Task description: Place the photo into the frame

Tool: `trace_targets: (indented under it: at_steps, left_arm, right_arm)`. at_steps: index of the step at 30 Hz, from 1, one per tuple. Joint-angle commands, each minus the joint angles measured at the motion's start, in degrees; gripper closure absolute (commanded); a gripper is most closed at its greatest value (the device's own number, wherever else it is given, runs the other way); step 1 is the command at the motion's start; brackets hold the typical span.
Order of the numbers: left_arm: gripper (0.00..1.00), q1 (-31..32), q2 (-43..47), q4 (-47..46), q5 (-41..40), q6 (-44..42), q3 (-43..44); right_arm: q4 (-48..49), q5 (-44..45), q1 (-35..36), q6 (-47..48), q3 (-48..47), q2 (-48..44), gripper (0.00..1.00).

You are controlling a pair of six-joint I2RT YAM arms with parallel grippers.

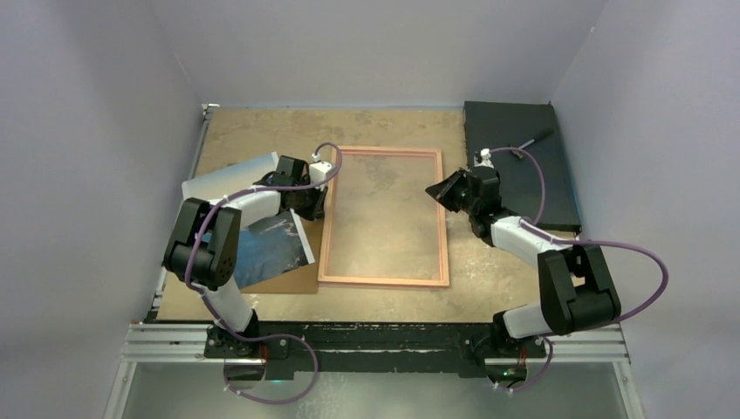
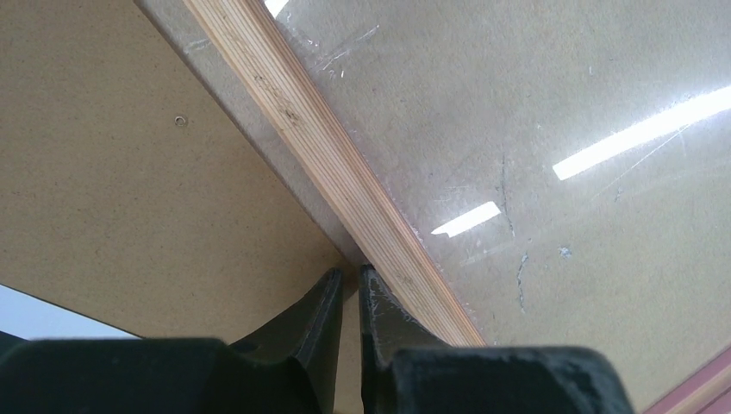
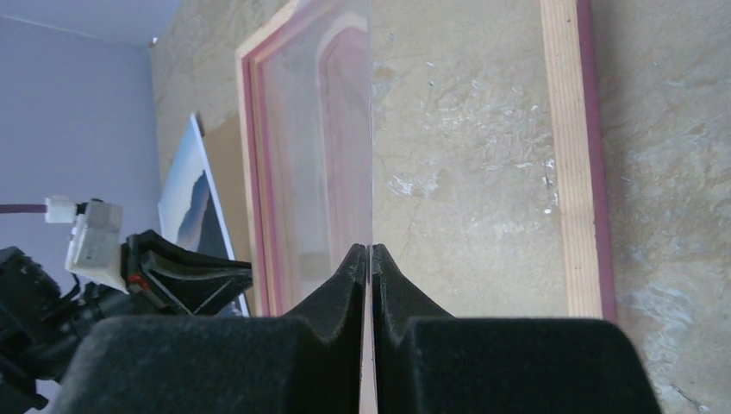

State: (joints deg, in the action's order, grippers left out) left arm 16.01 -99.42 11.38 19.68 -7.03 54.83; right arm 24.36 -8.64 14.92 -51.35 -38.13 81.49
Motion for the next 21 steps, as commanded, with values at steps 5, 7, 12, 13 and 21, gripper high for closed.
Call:
trace_targets:
  at_steps: [5,7,12,13,21]
  left_arm:
    - [0.90,1.49,-1.36,0.97,0.09,0.27,-2.04]
    - [0.90,1.48,-1.40,0.84,0.09,0.34,-2.03]
    - [0.90,1.48,-1.46,0.86,0.14,0.35,-1.83]
    - [0.90,1.48,-1.29,0.90,0.10,0.28,-1.86]
    - [0.91,1.48,-1.53,0.66,0.05,0.25,-1.93]
  right_arm:
    - [5.28,-5.37,0.94,3.11,1.20,-0.49,0.90]
    - [4.74,-5.39,1.35,3.46,0.58,-0.42,0.88]
    - [-3.74,0.04,2.42,6.62,-3.37,0.57,0.55]
    - [-5.93,1.57,2.67,7.72,-4.28,0.53,0.47]
    - [-17.24,8.38,3.84,14.01,-10.63,2.37,0.19]
